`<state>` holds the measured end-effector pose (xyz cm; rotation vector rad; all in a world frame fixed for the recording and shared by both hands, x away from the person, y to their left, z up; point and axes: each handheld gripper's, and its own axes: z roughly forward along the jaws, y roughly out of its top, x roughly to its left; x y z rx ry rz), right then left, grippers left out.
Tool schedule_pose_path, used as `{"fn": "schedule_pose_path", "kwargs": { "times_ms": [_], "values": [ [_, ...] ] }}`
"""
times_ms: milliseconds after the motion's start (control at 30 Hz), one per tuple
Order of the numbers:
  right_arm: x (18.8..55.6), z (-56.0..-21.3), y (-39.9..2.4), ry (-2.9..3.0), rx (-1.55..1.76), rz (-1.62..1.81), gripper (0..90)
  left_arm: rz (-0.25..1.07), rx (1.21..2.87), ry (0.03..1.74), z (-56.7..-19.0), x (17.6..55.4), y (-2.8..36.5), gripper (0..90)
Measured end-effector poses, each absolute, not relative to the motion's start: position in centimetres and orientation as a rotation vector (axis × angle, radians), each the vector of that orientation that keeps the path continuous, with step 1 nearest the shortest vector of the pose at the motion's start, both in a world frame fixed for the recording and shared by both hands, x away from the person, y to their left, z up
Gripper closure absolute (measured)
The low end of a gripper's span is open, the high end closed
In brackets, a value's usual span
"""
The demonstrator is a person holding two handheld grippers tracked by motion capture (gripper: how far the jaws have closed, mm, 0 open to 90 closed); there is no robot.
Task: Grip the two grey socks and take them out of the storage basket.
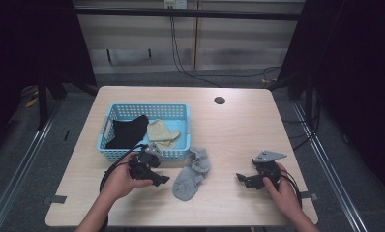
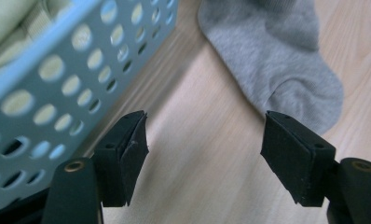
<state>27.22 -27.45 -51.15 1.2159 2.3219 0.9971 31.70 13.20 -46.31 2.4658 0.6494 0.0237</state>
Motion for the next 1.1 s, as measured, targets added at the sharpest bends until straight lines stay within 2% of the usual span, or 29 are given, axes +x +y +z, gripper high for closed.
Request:
{"fn": "schedule_pose_path", "kwargs": {
  "times_ms": [233, 400, 533, 633, 767, 1100],
  "values": [
    [27.2, -51.2, -27.5, 2.322, 1.215, 0.997, 10.7, 0.031, 2.445, 0.654, -48.4, 31.1, 13.7, 29.1],
    [27.2, -51.2, -27.4, 2.321, 1.215, 0.996, 10.7, 0.088, 2.418, 0.625, -49.0, 31.0, 14.0, 27.1],
    [27.2, -51.2, -27.4, 2.320, 1.218, 0.998, 10.7, 0.158, 2.383, 0.568, -49.8, 30.5, 13.8, 19.5],
    [27.2, -51.2, -27.4, 2.320, 1.218, 0.999, 10.7, 0.165, 2.345, 0.564, -50.2, 30.4, 13.9, 16.6],
    [27.2, -51.2, -27.4, 2.319, 1.218, 0.997, 10.7, 0.187, 2.273, 0.535, -50.9, 30.1, 14.7, 15.3],
    [27.2, -51.2, -27.4, 2.322, 1.215, 0.996, 10.7, 0.186, 2.267, 0.539, -50.9, 30.0, 14.7, 15.2]
  ]
}}
